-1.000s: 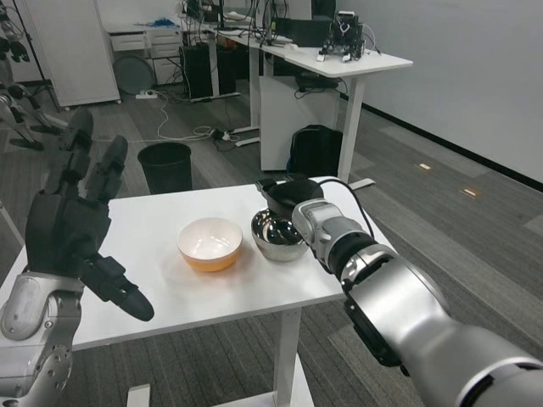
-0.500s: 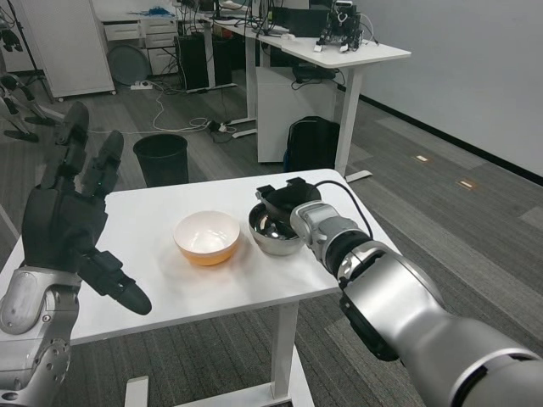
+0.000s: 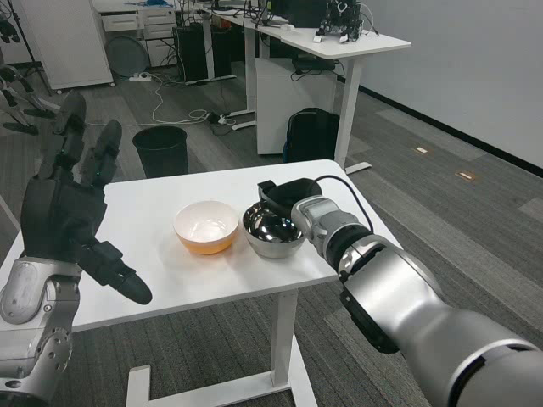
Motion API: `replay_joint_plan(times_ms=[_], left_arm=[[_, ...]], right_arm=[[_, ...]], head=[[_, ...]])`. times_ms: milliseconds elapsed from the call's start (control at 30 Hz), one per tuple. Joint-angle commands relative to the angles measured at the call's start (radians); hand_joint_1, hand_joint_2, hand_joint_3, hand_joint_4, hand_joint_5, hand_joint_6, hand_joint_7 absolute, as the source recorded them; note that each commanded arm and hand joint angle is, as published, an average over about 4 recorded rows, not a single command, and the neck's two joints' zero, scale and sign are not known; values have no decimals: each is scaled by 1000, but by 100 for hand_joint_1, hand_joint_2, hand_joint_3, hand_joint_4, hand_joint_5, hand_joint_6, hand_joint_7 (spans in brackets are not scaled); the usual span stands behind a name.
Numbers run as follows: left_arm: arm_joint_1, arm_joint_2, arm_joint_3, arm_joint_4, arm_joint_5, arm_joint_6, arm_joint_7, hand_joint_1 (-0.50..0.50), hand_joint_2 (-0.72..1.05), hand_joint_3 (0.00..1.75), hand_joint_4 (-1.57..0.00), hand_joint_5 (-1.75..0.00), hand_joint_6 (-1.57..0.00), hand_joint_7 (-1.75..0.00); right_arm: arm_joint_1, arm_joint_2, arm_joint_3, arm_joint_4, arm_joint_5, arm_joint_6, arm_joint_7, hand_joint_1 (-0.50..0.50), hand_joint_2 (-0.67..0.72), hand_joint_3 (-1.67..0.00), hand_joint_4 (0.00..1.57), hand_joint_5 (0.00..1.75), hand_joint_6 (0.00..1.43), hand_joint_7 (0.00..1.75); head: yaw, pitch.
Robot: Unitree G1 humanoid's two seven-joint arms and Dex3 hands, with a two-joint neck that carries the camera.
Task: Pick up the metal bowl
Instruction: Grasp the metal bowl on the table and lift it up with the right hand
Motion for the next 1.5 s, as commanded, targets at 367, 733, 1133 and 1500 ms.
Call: replay_joint_plan(times_ms=[367,733,1133,1500], left_arm=[[19,0,18,0,-10,-10,-3,-50,-72,7,0,-10,0,0],[26,3,23,-4,-10,-10,-3,-50,-72,7,0,-10,0,0],[37,6,32,-6,-12,-10,-3,-50,-72,4,0,-10,0,0],[38,6,33,-5,-12,-10,-3,-50,-72,4,0,-10,0,0]], right_arm=[[46,2,0,-80,-28,15,54,-46,60,0,45,175,0,126],[87,-14,-43,-225,-56,23,106,-46,60,0,34,175,0,126],[92,-16,-58,-314,-55,26,134,-46,66,0,9,141,0,115],[92,-11,-64,-317,-35,21,134,-46,66,0,0,65,0,105]], head=[[16,-13],[24,-12],[39,-6],[36,-5]])
